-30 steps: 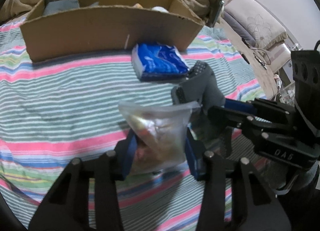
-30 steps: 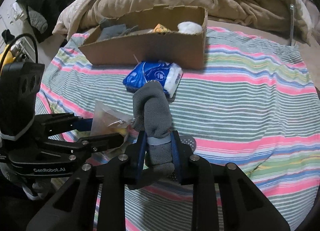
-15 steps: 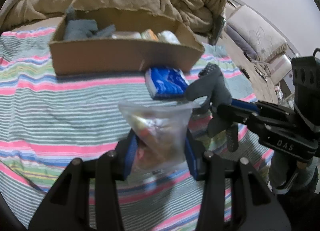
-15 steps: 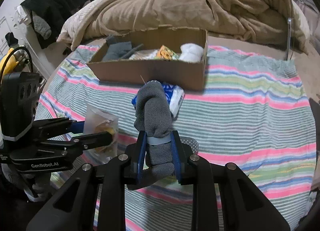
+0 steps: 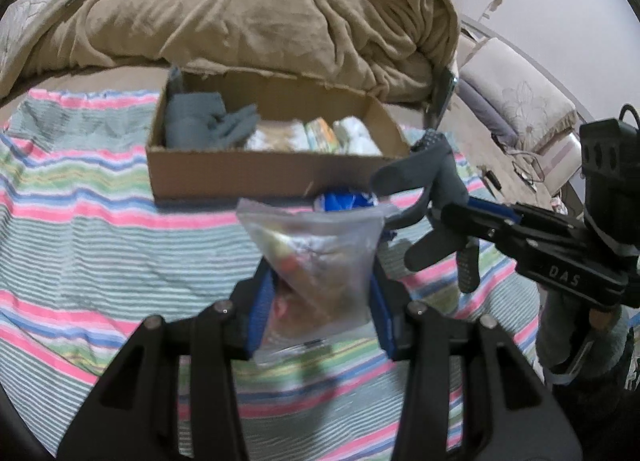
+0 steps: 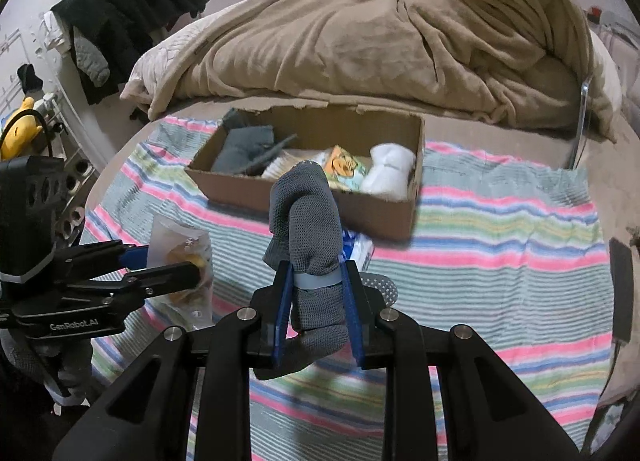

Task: Organize objects
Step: 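Grasp the snack bag with the left tool while the right tool grasps the grey dotted socks, then carry the snack bag and grey socks over the box and lower them in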

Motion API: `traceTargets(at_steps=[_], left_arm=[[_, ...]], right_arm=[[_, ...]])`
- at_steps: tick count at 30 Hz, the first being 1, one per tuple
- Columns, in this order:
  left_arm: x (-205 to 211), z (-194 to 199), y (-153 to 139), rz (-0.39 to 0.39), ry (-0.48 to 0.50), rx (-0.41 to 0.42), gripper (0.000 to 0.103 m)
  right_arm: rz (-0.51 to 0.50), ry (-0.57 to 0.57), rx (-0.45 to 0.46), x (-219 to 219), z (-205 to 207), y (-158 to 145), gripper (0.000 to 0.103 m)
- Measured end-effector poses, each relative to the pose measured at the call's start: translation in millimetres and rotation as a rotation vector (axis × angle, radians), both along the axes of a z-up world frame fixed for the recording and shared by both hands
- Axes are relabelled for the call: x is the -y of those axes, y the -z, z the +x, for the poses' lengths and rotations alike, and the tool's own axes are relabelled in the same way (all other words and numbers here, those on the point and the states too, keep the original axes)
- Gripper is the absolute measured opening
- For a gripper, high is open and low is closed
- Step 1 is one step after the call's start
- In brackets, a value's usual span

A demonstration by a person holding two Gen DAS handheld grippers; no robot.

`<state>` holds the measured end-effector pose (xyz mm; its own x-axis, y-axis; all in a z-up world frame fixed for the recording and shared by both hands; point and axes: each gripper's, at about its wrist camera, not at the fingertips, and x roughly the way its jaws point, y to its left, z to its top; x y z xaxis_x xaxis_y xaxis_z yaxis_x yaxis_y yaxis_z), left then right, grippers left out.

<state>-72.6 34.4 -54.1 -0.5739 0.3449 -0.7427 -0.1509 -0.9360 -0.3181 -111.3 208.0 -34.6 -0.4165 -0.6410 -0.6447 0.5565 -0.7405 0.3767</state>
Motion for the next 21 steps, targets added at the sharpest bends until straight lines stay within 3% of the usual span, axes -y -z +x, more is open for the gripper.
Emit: traceTargets(at_steps=[21], left_arm=[[40, -43, -47, -0.014, -0.062, -0.124, 0.045]], right_arm=[[0.007, 0.014, -0.081, 13, -45, -30, 0.026]])
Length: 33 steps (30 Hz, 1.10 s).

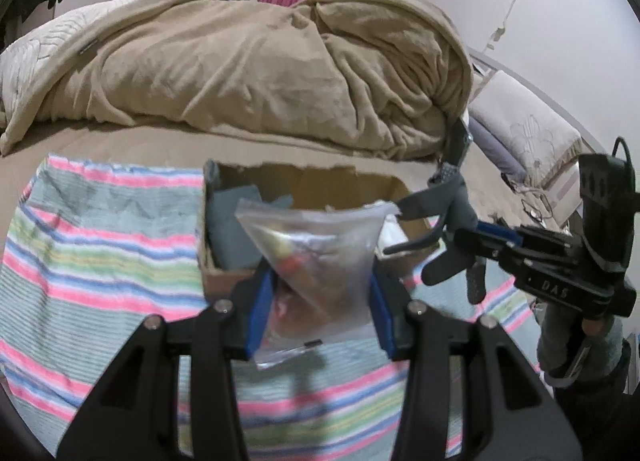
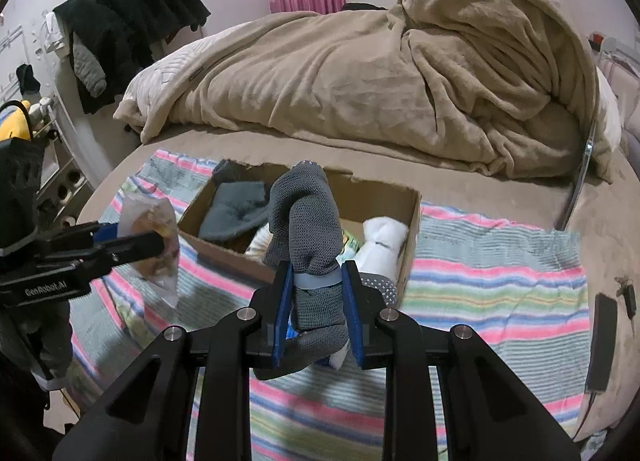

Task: Organize objects
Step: 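Carry the snack bag and grey socks over the box and lower them in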

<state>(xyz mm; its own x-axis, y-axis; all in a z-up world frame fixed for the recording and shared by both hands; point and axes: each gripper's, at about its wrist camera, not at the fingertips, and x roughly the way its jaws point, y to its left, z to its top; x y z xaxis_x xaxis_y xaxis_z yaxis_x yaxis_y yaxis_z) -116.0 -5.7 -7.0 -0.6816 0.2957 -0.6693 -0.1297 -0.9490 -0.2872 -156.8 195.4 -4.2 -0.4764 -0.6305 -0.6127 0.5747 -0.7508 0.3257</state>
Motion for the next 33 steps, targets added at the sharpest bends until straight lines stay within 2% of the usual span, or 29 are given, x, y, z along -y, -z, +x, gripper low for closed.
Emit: traceTargets(at_steps=[12, 23, 33], left_arm=[[7, -40, 0, -0.03, -0.012, -0.012, 0.045], [7, -77, 23, -0.051, -0.014, 0.031, 0.045], [6, -95, 45, -0.053, -0.018, 0.072, 0.045]], right_arm=[[-0.009, 0.019, -0.009, 8, -34, 2, 0.026], [-0.007, 0.021, 0.02, 22, -65, 21, 0.026], [0.005, 0.022, 0.055, 32, -79, 39, 0.026]])
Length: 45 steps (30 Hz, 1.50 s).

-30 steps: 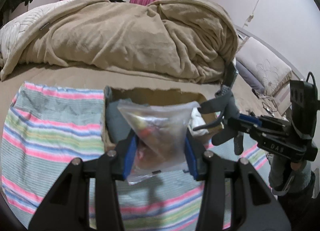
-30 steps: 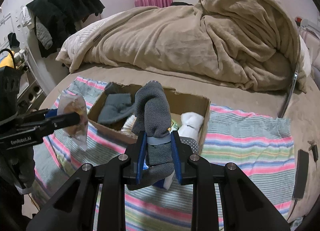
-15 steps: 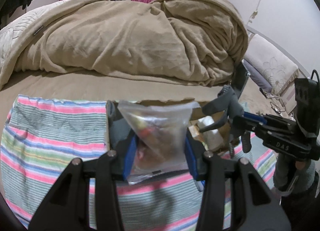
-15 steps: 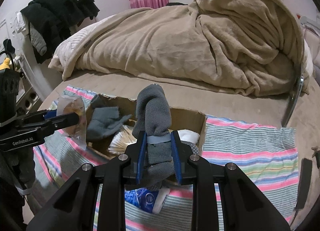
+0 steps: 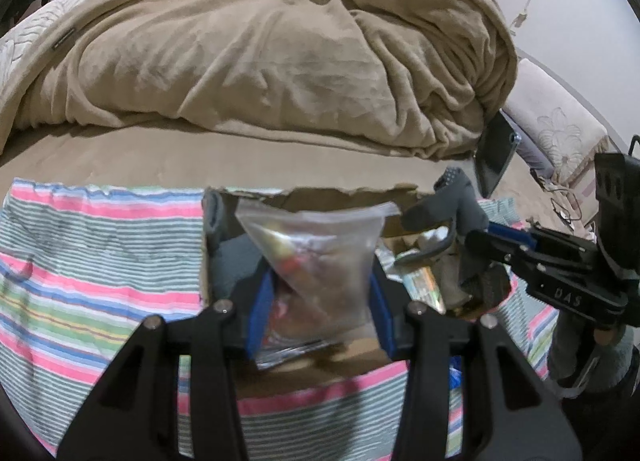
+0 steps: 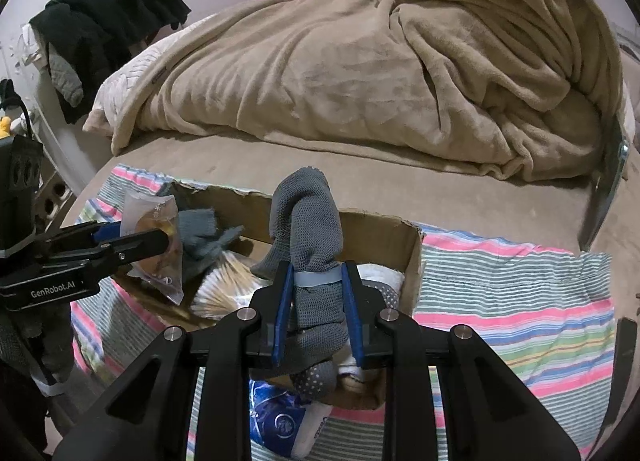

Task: Organize objects
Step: 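Carry the snack bag and grey socks over the box and lower them in, then open both tools and withdraw them from the box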

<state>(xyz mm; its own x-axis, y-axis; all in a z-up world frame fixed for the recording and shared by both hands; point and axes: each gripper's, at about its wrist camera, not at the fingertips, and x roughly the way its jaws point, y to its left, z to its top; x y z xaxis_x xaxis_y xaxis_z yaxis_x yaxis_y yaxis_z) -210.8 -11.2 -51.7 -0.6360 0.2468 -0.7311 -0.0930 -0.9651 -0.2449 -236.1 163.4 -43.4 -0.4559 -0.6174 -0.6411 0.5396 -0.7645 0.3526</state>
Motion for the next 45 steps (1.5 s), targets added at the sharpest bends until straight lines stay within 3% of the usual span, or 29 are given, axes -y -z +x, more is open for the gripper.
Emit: traceTargets(at_steps=[15, 20, 23, 41, 45], left_arm=[[-4, -19, 28, -0.027, 0.011, 0.071, 0.047], [-4, -19, 25, -0.022, 0.0, 0.079, 0.051], [-3, -14, 19, -0.016, -0.01, 0.063, 0.063], [-4, 38, -17, -0.006, -0.024, 0.012, 0.064], [-5, 50, -19, -0.004, -0.025, 0.011, 0.064]], right_arm=[[0.051, 0.001, 0.03, 13, -6, 23, 0.027], [0.037, 0.026, 0.023, 8, -6, 19, 0.052], [0.021, 0.034, 0.009, 4, -3, 13, 0.062], [-0.013, 0.065, -0.005, -14, 40, -8, 0.064], [-0.021, 0.068, -0.004, -18, 50, -10, 0.071]])
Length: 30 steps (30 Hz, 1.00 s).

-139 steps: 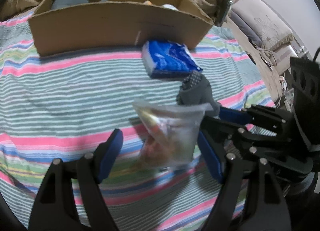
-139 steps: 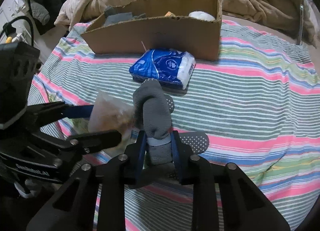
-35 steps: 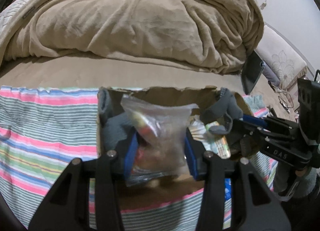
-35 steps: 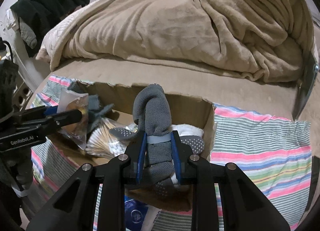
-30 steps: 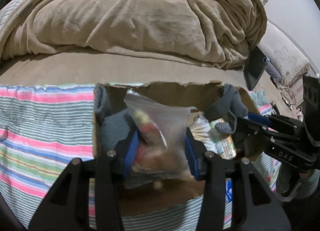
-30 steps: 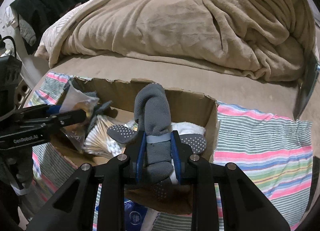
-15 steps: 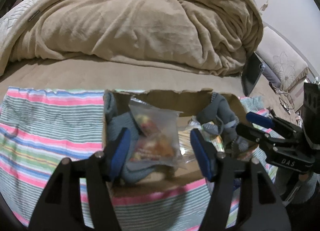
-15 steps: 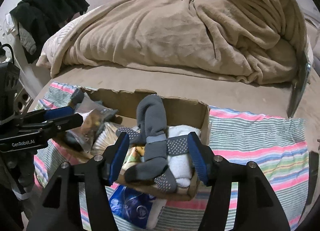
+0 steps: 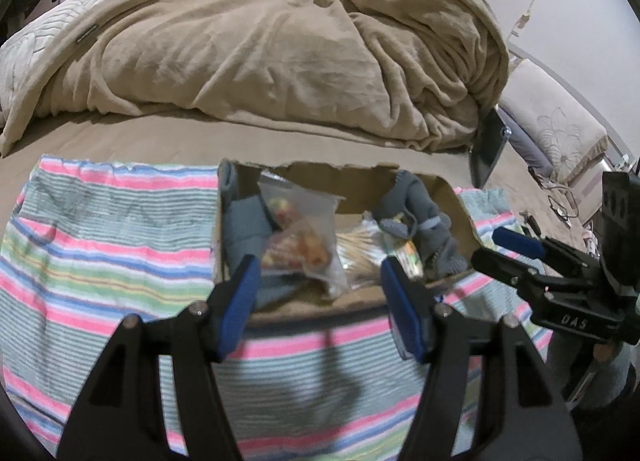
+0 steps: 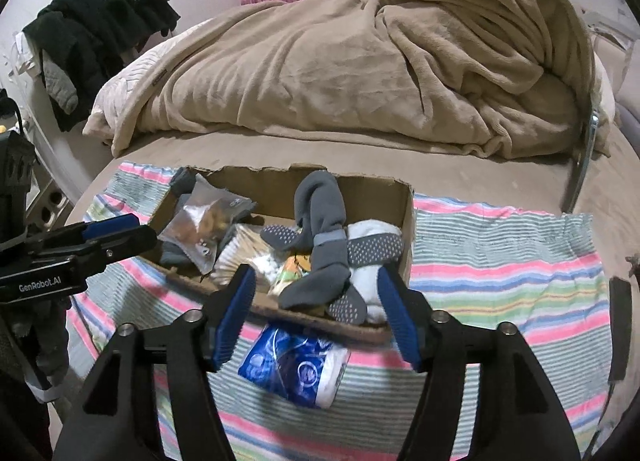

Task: Organize objects
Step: 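Open both tools and withdraw them from the box, then grasp the blue tissue pack with the right tool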

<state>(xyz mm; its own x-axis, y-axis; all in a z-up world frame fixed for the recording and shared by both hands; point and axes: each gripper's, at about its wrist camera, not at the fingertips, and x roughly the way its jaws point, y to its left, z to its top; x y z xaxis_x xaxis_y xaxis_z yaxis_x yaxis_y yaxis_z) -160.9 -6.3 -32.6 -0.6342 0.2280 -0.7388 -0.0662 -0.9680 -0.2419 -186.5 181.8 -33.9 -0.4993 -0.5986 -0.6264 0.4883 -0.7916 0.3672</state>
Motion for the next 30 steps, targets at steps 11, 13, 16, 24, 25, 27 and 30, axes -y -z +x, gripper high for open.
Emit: traceTargets(at_steps=[11, 13, 16, 24, 25, 27, 30], left_arm=[[1, 28, 5, 0.015, -0.011, 0.018, 0.065], [2, 32, 8, 0.02, -0.015, 0.023, 0.065], [3, 37, 12, 0.021, -0.022, 0.028, 0.065], [10, 46, 28, 0.036, -0.044, 0.059, 0.065], [11, 48, 30, 0.038, -0.046, 0.059, 0.065], [14, 49, 33, 0.043, -0.056, 0.066, 0.065], [19, 52, 39, 0.056, -0.071, 0.077, 0.076]], right_arm=[[-0.01, -0.006, 0.007, -1, 19, 0, 0.079], [-0.009, -0.006, 0.013, 0, 22, 2, 0.08], [-0.006, -0.007, 0.024, 1, 25, 7, 0.08], [0.016, -0.019, 0.067, 9, 32, 23, 0.08], [0.018, -0.023, 0.071, 10, 33, 25, 0.08], [0.027, -0.032, 0.08, 15, 34, 29, 0.08], [0.035, -0.041, 0.092, 20, 34, 34, 0.08]])
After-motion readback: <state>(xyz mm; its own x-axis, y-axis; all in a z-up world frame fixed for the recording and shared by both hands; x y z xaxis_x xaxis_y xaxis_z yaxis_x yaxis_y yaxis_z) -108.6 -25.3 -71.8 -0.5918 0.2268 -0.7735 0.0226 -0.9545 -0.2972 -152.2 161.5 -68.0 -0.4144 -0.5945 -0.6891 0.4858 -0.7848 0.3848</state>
